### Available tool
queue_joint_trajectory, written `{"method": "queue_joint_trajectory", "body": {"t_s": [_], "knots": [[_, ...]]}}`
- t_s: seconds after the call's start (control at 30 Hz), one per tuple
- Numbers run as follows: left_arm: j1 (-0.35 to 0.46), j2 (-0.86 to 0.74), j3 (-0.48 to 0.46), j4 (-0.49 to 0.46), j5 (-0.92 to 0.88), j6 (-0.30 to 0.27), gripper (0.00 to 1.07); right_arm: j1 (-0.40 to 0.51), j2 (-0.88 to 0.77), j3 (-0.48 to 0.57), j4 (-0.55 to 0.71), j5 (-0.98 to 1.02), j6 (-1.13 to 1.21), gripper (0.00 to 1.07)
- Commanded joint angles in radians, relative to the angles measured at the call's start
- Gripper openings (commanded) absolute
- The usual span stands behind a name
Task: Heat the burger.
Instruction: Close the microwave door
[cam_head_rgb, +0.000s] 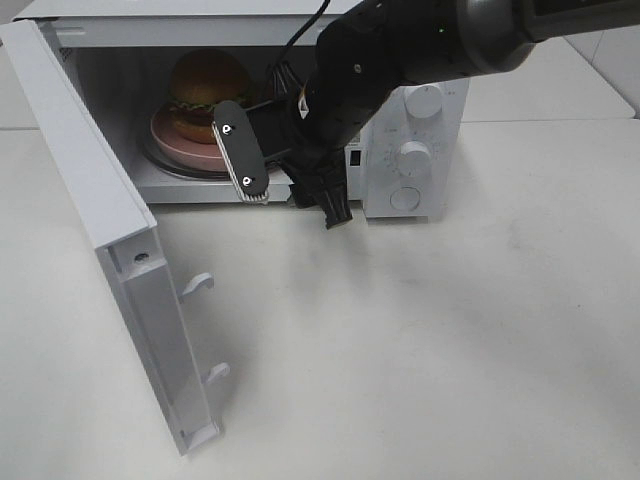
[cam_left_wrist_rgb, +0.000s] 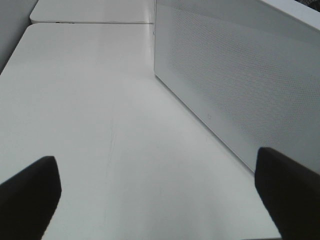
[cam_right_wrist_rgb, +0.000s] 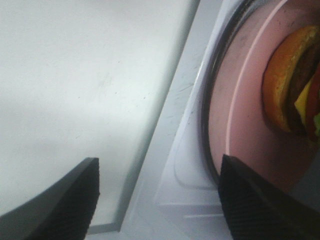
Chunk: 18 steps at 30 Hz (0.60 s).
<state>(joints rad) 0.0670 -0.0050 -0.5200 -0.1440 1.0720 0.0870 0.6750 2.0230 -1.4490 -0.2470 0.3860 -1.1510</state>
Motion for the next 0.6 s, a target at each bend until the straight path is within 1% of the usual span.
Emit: {"method": "queue_joint_trajectory", "body": {"t_s": [0.03, 0.07, 0.1, 0.13, 0.17, 0.23, 0.27, 0.3, 0.33, 0.37, 0.4, 0.47, 0.6], "knots": [[-0.004, -0.017, 0.002, -0.008, 0.001, -0.005, 0.98, 0.003, -0.052, 0.05, 0.003, -0.004, 0.017, 0.68], [-0.004, -0.017, 0.002, -0.008, 0.001, -0.005, 0.98, 0.003, -0.066, 0.067, 0.003, -0.005, 0.027, 0.68], [-0.004, -0.017, 0.002, -0.008, 0.001, -0.005, 0.98, 0.003, -0.101, 0.109, 0.003, -0.005, 0.047, 0.68], [-0.004, -0.017, 0.002, -0.008, 0.001, -0.005, 0.98, 0.003, -0.101, 0.109, 0.003, -0.005, 0.047, 0.68], [-0.004, -0.017, 0.002, -0.008, 0.001, -0.005, 0.98, 0.003, -0.138, 0.148, 0.003, -0.004, 0.07, 0.68], [-0.004, -0.017, 0.002, -0.008, 0.001, -0.005, 0.98, 0.003, -0.153, 0.163, 0.003, -0.004, 0.08, 0.68], [-0.004, -0.017, 0.002, -0.008, 0.001, -0.005, 0.98, 0.003, -0.191, 0.199, 0.003, -0.003, 0.099, 0.68], [-0.004, -0.017, 0.002, -0.008, 0.001, -0.005, 0.98, 0.003, -0.191, 0.199, 0.003, -0.003, 0.099, 0.68], [-0.004, -0.017, 0.002, -0.008, 0.001, -0.005, 0.98, 0.003, -0.206, 0.213, 0.003, -0.002, 0.116, 0.68], [-0.004, -0.017, 0.002, -0.008, 0.001, -0.005, 0.98, 0.003, -0.246, 0.248, 0.003, 0.0, 0.153, 0.68], [-0.004, -0.017, 0.002, -0.008, 0.001, -0.005, 0.98, 0.003, -0.246, 0.248, 0.003, 0.0, 0.153, 0.68], [-0.004, -0.017, 0.002, -0.008, 0.001, -0.005, 0.98, 0.003, -0.302, 0.297, 0.003, 0.003, 0.234, 0.68], [-0.004, -0.017, 0.002, -0.008, 0.001, -0.005, 0.98, 0.003, -0.353, 0.338, 0.003, 0.004, 0.322, 0.68]]}}
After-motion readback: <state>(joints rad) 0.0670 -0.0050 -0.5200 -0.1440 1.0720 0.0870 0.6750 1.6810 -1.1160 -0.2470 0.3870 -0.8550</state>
